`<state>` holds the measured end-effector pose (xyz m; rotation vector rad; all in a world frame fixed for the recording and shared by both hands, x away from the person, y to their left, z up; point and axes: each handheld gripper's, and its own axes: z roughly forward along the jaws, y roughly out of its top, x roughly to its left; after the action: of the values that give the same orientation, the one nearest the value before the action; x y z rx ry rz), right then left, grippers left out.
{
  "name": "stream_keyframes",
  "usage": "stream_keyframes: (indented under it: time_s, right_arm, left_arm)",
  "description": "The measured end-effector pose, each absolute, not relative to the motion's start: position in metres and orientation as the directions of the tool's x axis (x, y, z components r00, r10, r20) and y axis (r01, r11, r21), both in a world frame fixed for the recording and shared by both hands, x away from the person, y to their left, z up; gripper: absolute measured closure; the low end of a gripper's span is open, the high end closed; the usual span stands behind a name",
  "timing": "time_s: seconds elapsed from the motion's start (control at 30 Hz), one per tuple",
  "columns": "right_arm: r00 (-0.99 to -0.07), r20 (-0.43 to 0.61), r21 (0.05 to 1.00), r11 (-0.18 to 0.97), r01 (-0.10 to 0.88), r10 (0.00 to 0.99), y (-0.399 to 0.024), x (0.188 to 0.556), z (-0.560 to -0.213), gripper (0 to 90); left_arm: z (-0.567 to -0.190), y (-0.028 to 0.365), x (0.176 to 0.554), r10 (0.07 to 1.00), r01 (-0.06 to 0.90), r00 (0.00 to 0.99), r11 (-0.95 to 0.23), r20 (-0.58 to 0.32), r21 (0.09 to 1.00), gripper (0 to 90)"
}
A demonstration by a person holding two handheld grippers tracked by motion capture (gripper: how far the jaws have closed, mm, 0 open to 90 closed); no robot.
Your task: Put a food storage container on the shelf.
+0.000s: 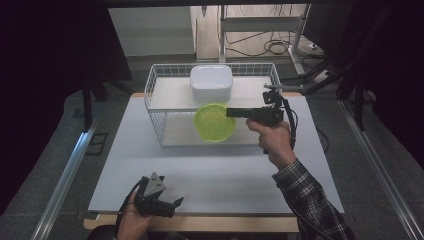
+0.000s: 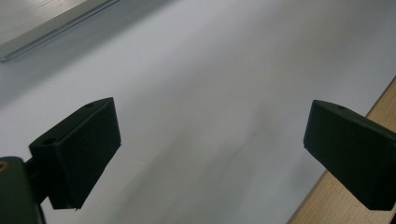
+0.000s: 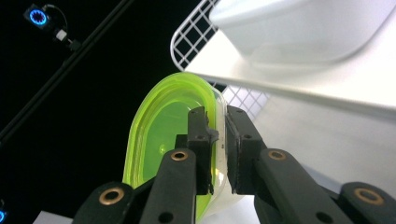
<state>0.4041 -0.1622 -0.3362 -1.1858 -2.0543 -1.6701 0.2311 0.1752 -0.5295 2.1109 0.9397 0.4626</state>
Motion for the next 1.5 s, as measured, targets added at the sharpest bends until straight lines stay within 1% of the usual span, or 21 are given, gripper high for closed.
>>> stream_keyframes:
  time_s: [0.37, 0.47, 0.83, 1.03, 1.17, 1.5]
  right_arm:
    - [-0.637, 0.607, 0.738, -0.04, 0.674, 0.475, -0.16, 0.421, -0.296, 81.9]
    - [-0.638, 0.599, 0.746, -0.048, 0.664, 0.484, -0.159, 0.424, -0.291, 81.9]
    - [-0.586, 0.611, 0.746, -0.138, 0.652, 0.533, -0.151, 0.445, -0.264, 81.8]
    - [-0.555, 0.62, 0.74, -0.179, 0.648, 0.555, -0.145, 0.456, -0.257, 81.8]
    - [-0.521, 0.613, 0.741, -0.204, 0.64, 0.594, -0.135, 0.467, -0.254, 81.7]
    - [-0.452, 0.627, 0.717, -0.241, 0.654, 0.635, -0.123, 0.485, -0.261, 81.6]
  left_arm:
    - [-0.529, 0.175, 0.231, 0.747, 0.474, 0.665, -0.438, 0.015, 0.764, 3.5]
    - [-0.53, 0.175, 0.231, 0.747, 0.475, 0.665, -0.438, 0.014, 0.763, 3.5]
    - [-0.53, 0.175, 0.231, 0.744, 0.478, 0.668, -0.44, 0.011, 0.76, 3.5]
    - [-0.53, 0.175, 0.231, 0.741, 0.476, 0.671, -0.442, 0.011, 0.76, 3.6]
    - [-0.53, 0.175, 0.23, 0.739, 0.473, 0.673, -0.443, 0.012, 0.761, 3.6]
    - [-0.529, 0.175, 0.23, 0.732, 0.466, 0.681, -0.45, 0.016, 0.762, 3.6]
